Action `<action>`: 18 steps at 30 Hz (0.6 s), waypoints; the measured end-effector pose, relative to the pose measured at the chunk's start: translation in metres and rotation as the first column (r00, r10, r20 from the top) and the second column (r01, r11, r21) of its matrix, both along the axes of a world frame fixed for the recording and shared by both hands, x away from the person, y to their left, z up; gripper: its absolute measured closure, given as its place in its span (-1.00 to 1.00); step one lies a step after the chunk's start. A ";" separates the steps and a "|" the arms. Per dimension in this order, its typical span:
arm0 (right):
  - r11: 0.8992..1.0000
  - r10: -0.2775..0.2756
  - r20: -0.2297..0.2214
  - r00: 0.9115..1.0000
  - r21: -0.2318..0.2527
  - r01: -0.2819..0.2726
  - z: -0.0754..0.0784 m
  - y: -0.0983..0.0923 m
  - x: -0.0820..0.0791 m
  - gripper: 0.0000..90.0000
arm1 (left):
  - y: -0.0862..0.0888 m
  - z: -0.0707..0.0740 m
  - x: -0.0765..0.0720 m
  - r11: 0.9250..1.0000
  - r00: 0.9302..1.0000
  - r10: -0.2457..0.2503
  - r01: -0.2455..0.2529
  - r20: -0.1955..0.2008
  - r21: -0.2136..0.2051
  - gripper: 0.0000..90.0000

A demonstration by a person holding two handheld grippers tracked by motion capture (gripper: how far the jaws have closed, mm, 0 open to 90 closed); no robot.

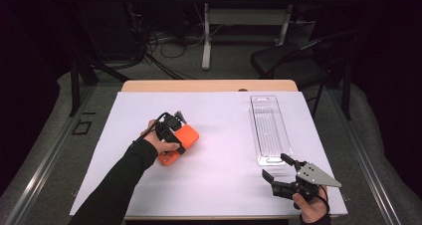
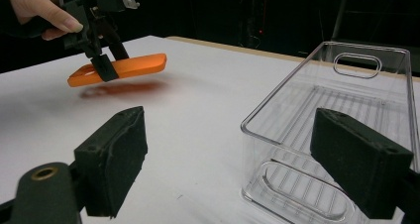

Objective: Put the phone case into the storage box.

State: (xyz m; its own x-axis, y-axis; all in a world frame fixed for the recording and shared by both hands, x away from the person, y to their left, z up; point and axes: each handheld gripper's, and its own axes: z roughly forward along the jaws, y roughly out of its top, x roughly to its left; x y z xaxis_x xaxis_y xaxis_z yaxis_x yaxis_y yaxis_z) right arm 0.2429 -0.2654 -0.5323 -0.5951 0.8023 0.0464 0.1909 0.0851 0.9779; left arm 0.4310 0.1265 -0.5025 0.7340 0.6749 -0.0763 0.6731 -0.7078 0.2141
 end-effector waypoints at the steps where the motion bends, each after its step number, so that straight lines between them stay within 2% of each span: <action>1: 1.000 0.001 0.000 1.000 -0.002 -0.001 0.000 0.000 0.000 -0.69 | -0.001 0.001 -0.001 1.000 1.000 -0.003 0.003 0.002 -0.006 -0.64; 5: 1.000 0.007 -0.002 1.000 -0.011 -0.007 0.000 0.000 0.000 -0.69 | -0.003 0.004 -0.004 1.000 1.000 -0.017 0.018 0.005 -0.023 -0.64; 18: 1.000 0.017 -0.004 1.000 -0.019 -0.017 -0.001 0.003 0.001 -0.69 | -0.025 0.013 -0.016 0.995 0.996 -0.093 0.094 0.010 -0.024 -0.64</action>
State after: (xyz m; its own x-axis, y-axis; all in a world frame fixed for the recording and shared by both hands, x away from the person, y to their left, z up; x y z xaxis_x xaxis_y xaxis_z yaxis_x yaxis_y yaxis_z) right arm 0.2436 -0.2622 -0.5329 -0.6087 0.7927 0.0332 0.1928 0.1072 0.9754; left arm 0.4149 0.1014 -0.4890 0.7945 0.6012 -0.0849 0.6021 -0.7621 0.2379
